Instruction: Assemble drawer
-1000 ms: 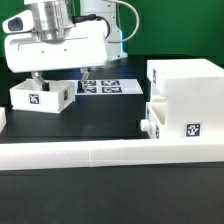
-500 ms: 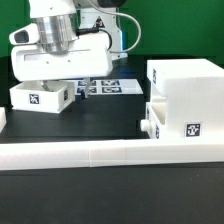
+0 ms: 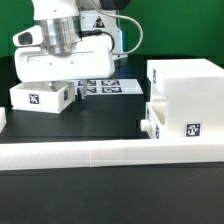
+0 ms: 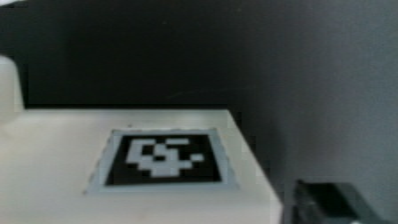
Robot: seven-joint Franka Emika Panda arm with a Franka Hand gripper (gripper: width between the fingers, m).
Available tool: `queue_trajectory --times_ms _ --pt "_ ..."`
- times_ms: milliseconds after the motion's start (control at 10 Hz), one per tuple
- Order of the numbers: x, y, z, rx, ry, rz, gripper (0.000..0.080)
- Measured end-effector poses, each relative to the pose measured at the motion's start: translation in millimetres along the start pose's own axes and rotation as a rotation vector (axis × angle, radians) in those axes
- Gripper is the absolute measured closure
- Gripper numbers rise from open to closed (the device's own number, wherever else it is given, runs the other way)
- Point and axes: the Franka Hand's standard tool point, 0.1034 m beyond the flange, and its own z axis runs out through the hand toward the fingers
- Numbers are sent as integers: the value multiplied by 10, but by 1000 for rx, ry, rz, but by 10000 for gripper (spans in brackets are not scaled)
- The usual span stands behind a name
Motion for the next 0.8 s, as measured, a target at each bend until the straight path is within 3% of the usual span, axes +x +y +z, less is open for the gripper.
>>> queue_trajectory --times_ms 100,200,300,600,800 --pt "-1 -11 1 0 0 -3 589" --pt "-1 -15 2 0 0 -4 589" --pt "-1 -15 2 0 -1 -4 744" --pt "19 -69 -12 0 5 -17 754" --pt "23 -192 -9 0 8 -48 754"
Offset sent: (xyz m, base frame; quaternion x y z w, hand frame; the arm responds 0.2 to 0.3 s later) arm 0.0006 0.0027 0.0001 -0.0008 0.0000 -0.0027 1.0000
